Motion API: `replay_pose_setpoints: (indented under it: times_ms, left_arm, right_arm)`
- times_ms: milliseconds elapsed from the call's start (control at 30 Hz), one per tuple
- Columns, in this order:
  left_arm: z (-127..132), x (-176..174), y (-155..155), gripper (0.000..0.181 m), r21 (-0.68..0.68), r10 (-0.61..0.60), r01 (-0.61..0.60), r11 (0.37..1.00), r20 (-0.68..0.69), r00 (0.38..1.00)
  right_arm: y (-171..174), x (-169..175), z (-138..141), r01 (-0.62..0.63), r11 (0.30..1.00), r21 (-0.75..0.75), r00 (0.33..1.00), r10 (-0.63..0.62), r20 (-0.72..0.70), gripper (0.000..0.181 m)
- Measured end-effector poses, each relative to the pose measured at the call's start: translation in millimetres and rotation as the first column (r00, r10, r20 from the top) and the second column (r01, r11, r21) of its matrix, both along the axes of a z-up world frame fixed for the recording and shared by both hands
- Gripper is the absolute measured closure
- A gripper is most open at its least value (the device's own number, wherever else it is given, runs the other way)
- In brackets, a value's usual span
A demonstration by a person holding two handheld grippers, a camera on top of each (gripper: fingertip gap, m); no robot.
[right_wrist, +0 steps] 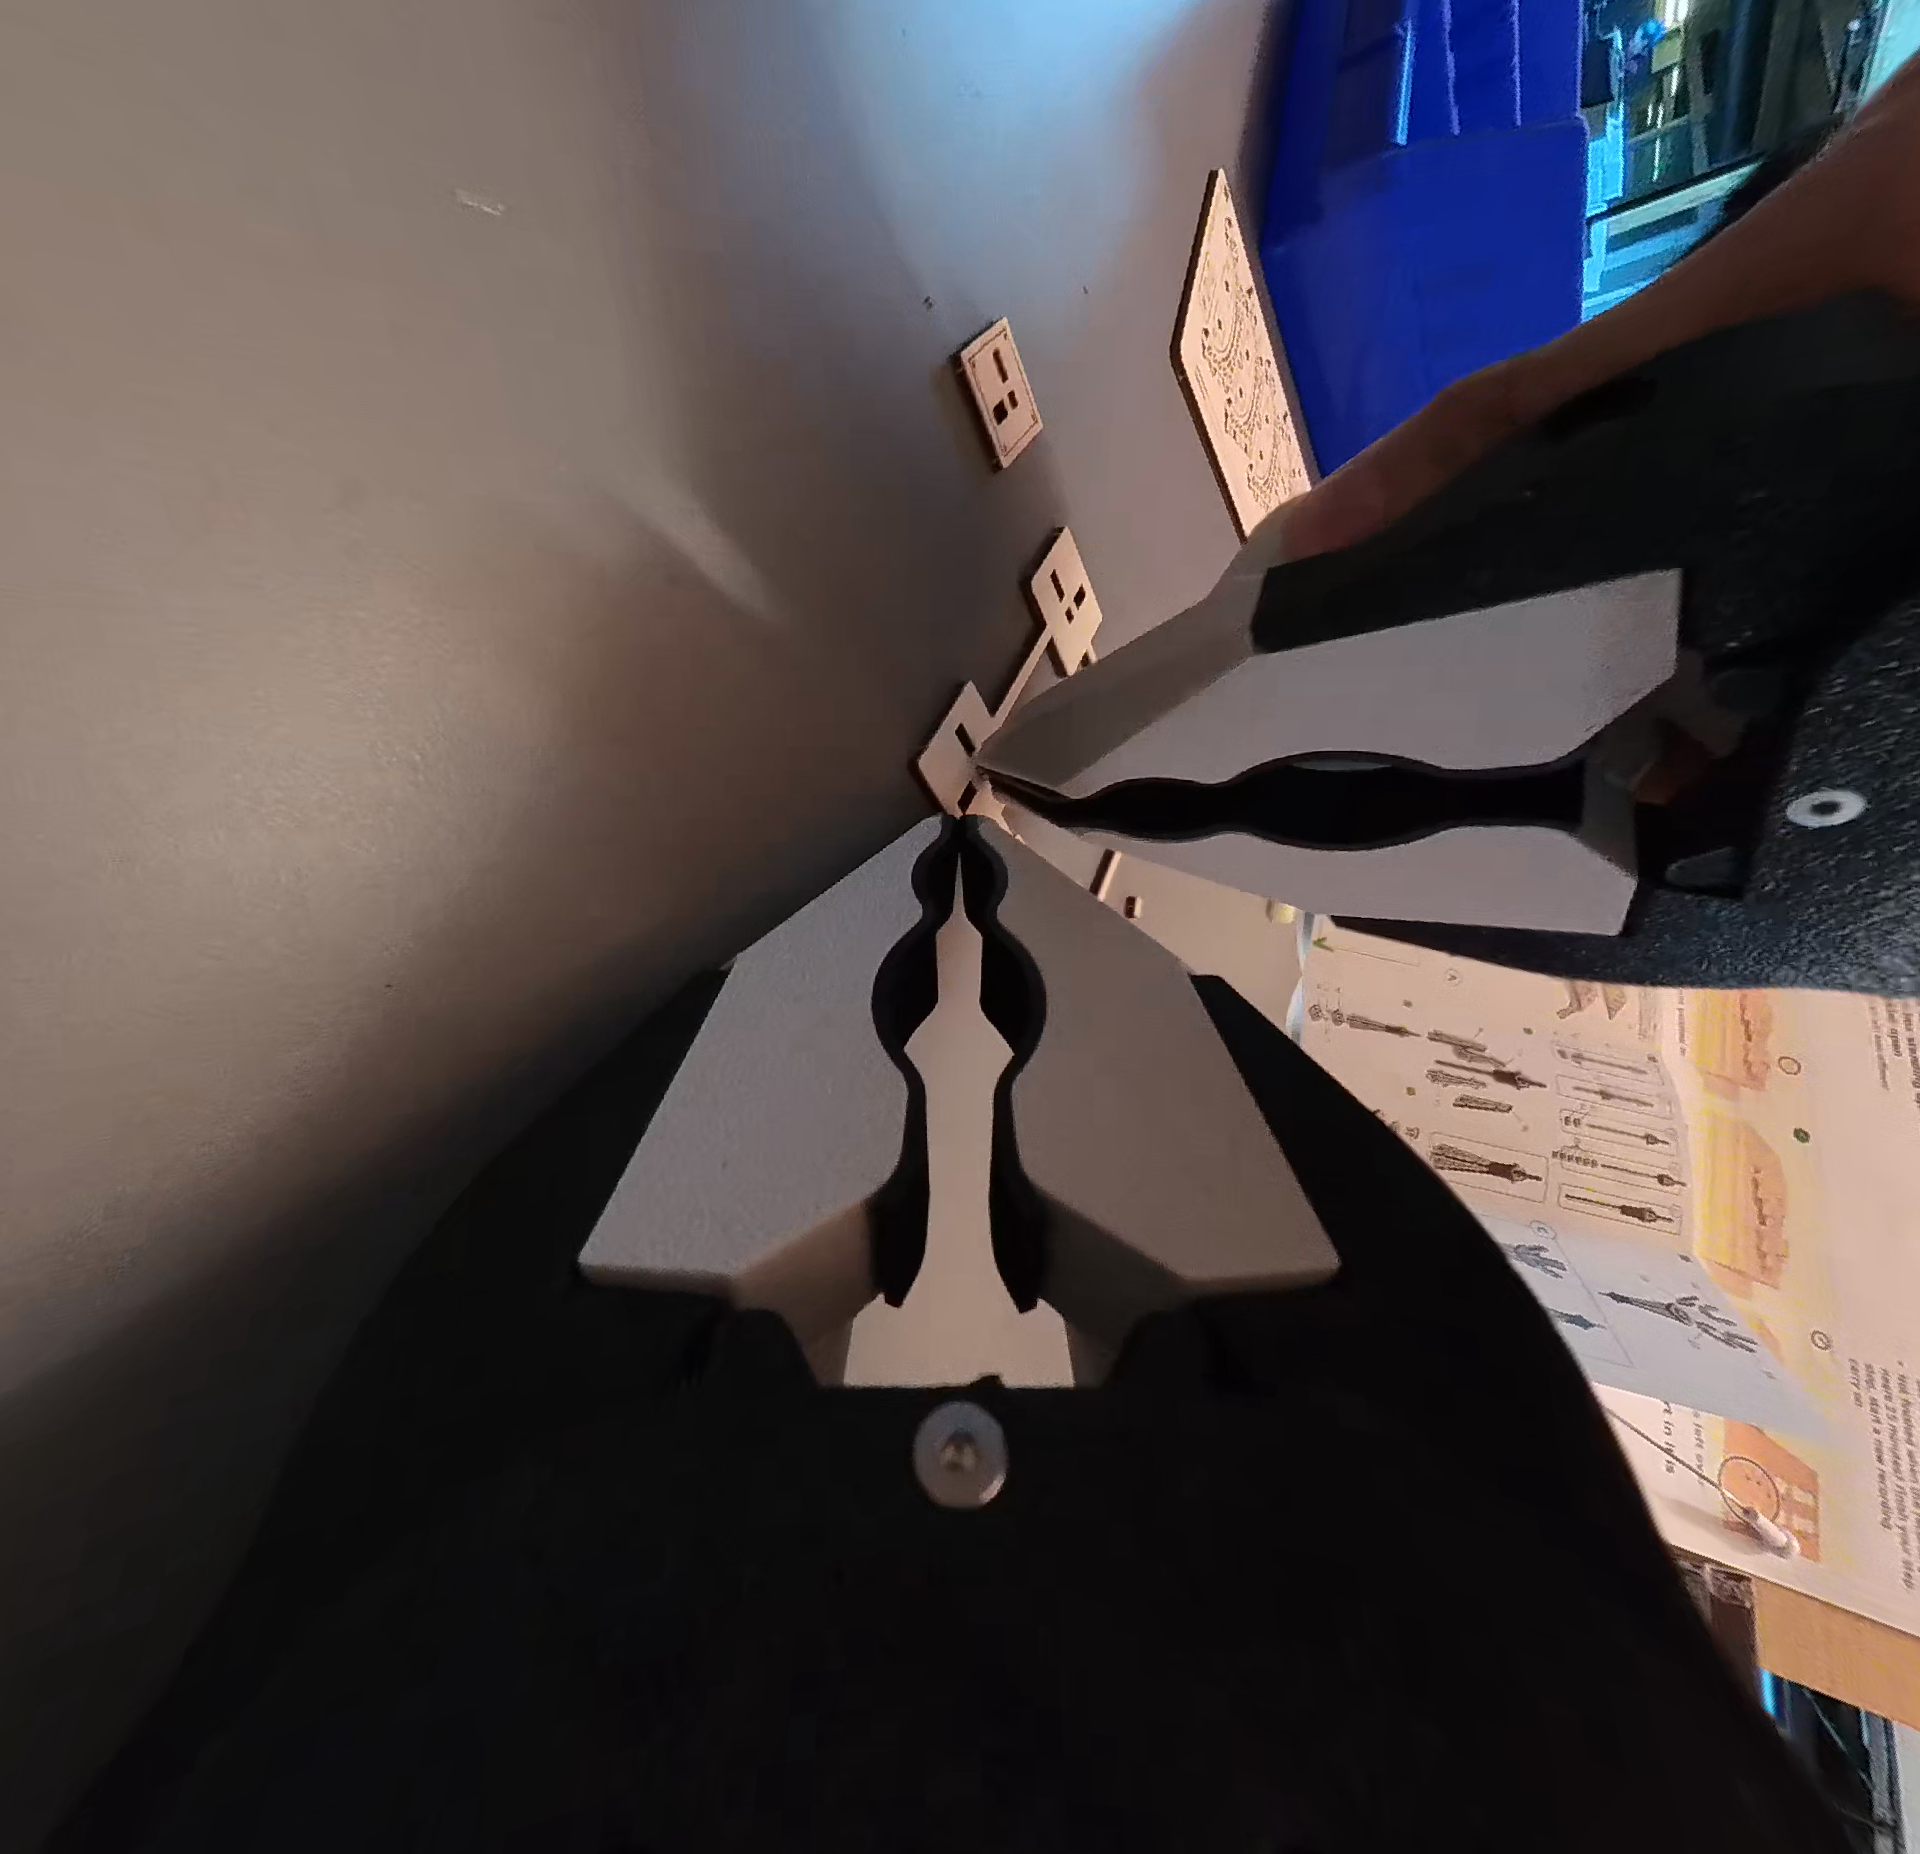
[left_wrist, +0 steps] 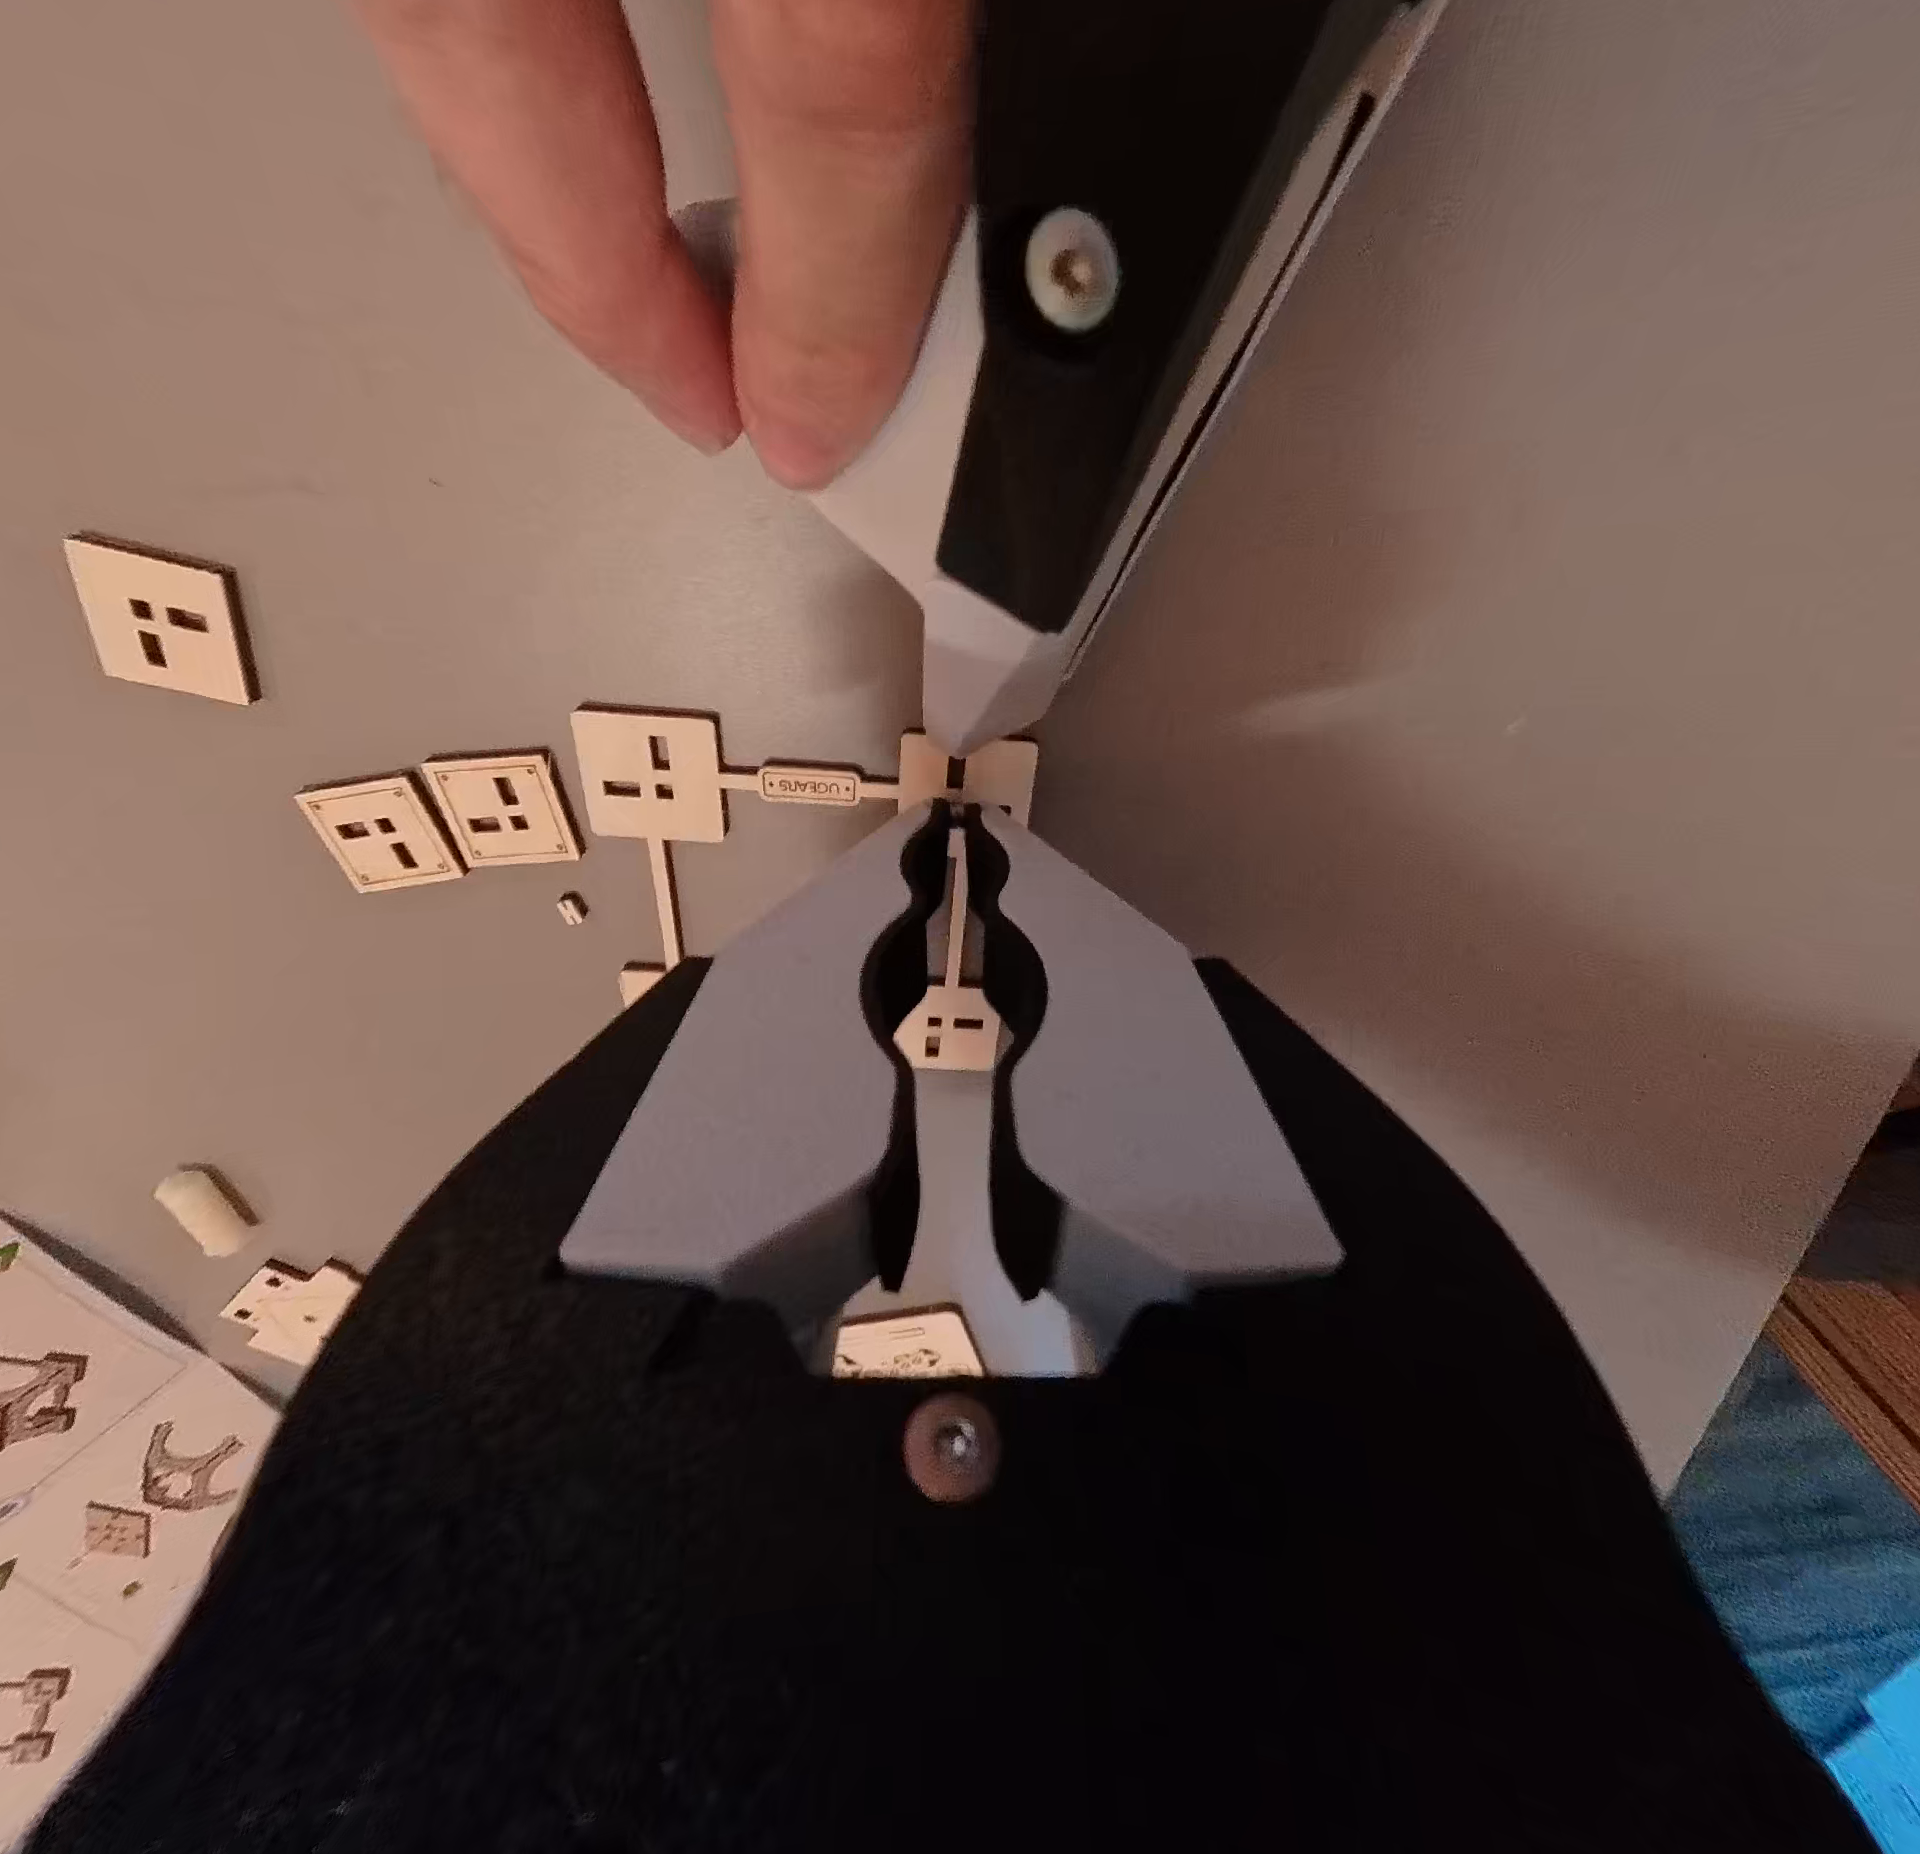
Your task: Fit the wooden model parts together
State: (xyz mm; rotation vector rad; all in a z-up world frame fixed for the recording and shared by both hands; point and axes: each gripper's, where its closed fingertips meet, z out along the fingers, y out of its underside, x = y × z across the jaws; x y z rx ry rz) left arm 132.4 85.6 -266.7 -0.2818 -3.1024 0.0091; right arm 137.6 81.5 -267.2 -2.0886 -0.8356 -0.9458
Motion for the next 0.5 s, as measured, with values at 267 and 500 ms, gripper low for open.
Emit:
replay_pose_setpoints:
  times_ms: [267,500]
  left_arm:
    - [13.3,5.6,1.5,0.171,-0.105,0.039,-0.032,0.994,0.06,0.997]
    - [9.3,1.8,2.7,0.175,-0.128,-0.009,0.03,0.991,0.162,0.987]
  right_arm:
    - [-0.6,-0.8,0.1,0.007,1.0,0.003,1.0,-0.007,-0.007,0.181]
    - [5.2,-0.2,7.2,0.003,0.998,0.062,0.999,-0.006,0.043,0.175]
